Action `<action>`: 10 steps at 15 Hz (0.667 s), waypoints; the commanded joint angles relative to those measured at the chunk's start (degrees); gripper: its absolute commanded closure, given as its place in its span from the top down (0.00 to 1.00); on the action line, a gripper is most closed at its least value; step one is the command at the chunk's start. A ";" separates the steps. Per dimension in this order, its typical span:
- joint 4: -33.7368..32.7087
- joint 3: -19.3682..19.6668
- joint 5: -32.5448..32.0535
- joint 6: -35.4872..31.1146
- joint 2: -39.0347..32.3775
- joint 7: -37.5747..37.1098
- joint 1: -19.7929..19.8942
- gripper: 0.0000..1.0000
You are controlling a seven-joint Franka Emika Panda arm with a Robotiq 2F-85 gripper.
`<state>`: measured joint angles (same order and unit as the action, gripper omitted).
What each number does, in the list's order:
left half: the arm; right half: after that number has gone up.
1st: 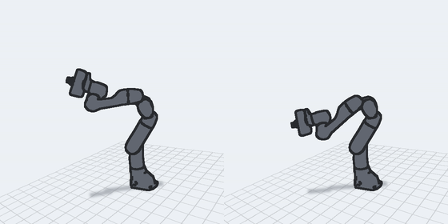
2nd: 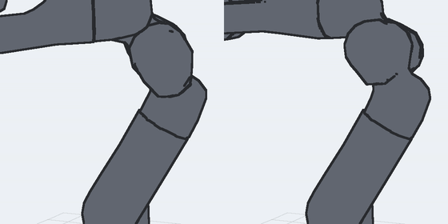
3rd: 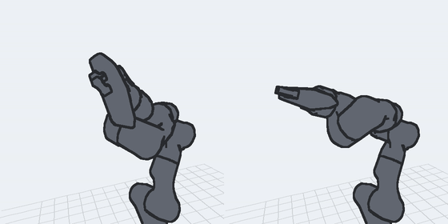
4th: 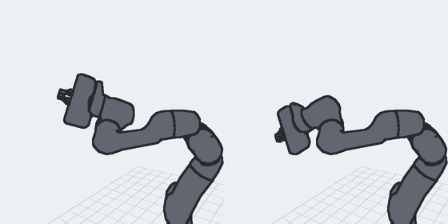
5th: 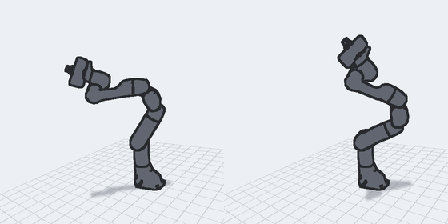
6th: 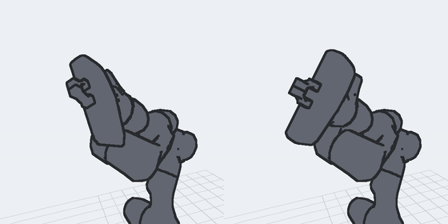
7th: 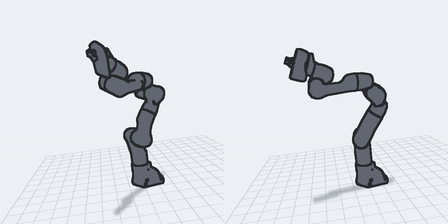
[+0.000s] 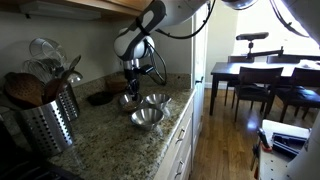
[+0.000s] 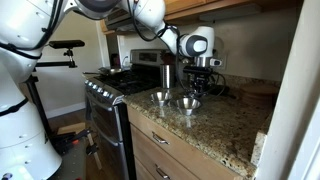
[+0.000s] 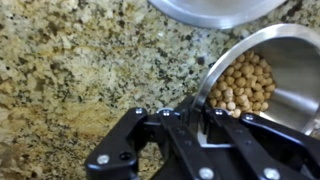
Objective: Pour the contents of the middle bowl into the left bowl
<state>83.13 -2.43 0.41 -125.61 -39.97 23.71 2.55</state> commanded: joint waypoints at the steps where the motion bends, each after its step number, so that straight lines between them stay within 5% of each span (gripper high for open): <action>1: 3.01 0.24 -1.33 0.80 3.21 -1.66 0.58 0.07; 10: 5.71 -0.28 0.58 0.64 5.60 -1.04 1.86 0.07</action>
<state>84.38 -1.54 0.45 -125.46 -38.37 23.28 3.01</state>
